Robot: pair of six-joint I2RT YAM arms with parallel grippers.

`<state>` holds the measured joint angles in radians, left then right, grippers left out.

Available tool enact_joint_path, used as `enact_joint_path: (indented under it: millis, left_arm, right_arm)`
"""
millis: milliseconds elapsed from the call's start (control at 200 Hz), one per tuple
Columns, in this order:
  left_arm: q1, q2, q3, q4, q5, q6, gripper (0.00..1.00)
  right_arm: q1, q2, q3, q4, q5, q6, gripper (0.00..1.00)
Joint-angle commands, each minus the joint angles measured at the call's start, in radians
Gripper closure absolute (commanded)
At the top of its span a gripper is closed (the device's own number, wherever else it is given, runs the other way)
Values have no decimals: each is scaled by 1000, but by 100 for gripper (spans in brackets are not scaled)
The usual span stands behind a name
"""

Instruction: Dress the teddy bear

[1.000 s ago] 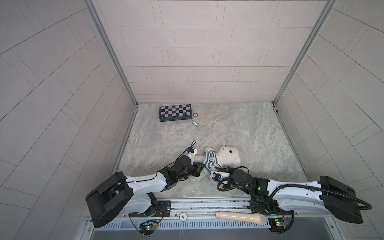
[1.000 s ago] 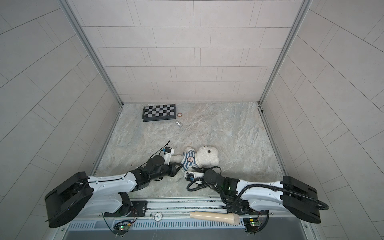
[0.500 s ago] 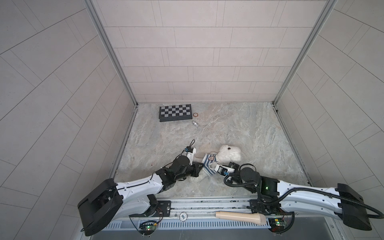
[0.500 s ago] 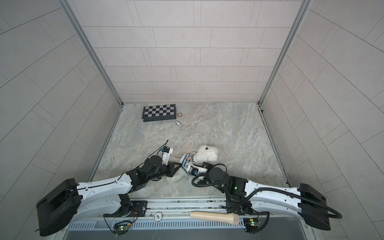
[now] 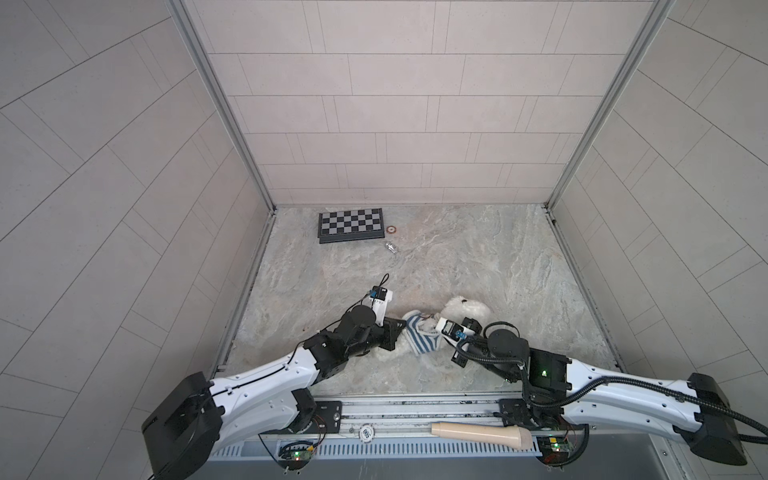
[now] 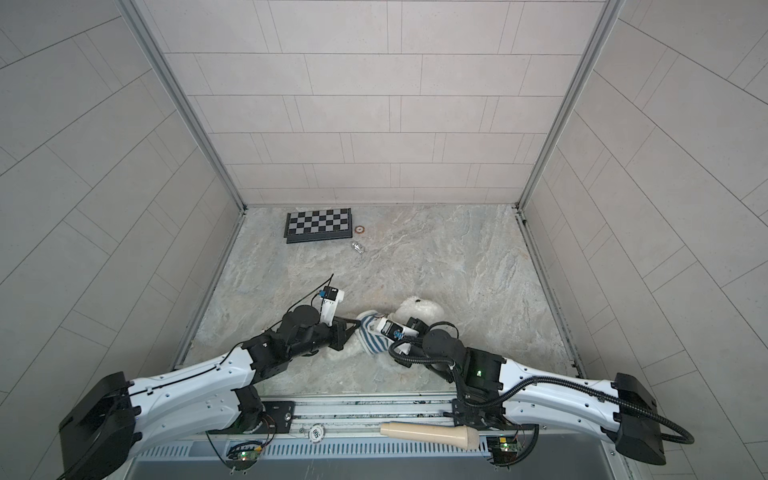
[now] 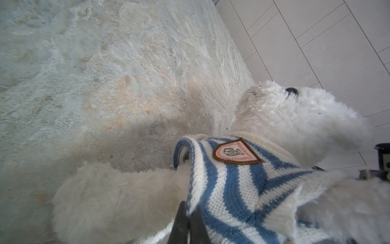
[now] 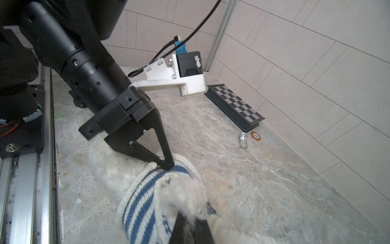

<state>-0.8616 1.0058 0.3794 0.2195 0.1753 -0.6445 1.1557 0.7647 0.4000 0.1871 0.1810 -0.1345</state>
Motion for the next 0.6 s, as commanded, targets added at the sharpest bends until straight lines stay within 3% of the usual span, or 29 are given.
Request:
enact_joint_path:
  millis: [0,255,526,596]
  left_arm:
    - [-17,-3,37,-29,-12,56,100]
    - [-20,-5,26,9,0,50,100]
    - [-19,-65,44,-65,-68,105,100]
    - [-20,-73,59,-96,-81,122,90]
  right_arm:
    - [-1,4,35,123,38,87,100]
    - [-1,79,71,109,72,123,100]
    - [-1,71,85,65,149,154,100]
    - [-1,66,95,41,161,171,100]
